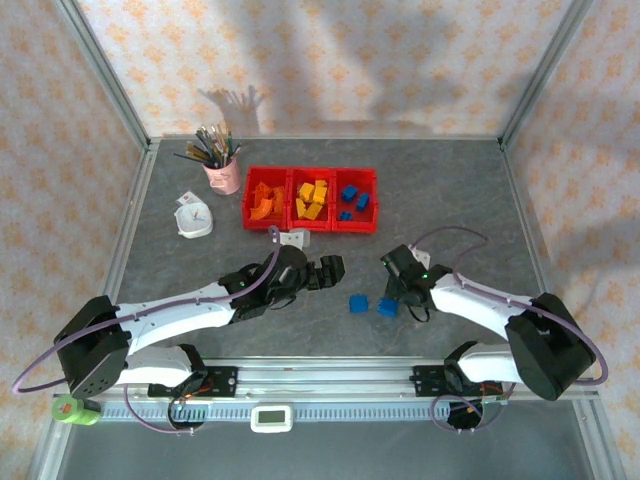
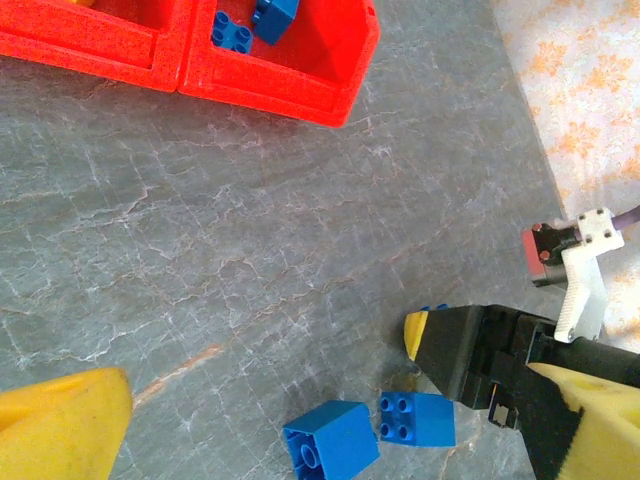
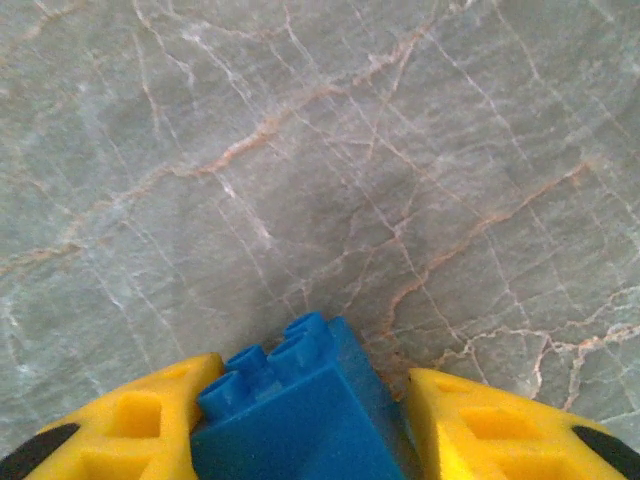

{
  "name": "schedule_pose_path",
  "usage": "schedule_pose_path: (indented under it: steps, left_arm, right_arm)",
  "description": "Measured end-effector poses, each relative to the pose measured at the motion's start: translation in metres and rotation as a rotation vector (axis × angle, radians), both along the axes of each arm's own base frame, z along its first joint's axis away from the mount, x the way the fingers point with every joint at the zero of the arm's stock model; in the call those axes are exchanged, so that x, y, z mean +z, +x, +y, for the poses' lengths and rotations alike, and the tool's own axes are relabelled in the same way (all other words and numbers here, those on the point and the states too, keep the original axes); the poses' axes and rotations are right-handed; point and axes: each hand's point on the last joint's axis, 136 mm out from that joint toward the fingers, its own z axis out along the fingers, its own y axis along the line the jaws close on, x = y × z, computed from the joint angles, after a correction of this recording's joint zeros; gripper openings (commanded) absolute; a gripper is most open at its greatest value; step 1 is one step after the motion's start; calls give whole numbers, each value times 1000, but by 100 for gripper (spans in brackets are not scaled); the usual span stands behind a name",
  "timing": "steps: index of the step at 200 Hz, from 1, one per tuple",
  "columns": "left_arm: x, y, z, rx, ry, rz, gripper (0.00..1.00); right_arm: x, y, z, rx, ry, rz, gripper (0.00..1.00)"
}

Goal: Sort the legos into containers by color
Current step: Pick up the lego from the bottom-right of the table, then place the lego in the container.

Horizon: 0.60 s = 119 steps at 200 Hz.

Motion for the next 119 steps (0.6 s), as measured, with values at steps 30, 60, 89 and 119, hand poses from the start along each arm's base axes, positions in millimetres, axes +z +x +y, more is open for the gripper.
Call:
schedule_pose_path:
  steps: [30,60,89,119]
  left_arm:
    - [4,2,0,-1,7,-15,99]
    - [27,13,-2,14,-3,-64,99]
    - [43,31,8,58,-10,-99,99]
    - [46,50,29,122,4,-107,99]
  right_arm:
    - [27,22,13,28,20,-71,35]
    - [62,55,33,62,39,-156,35]
    - [85,95,56,100,19,-213,36]
    - [98,139,80,137,3,-261,36]
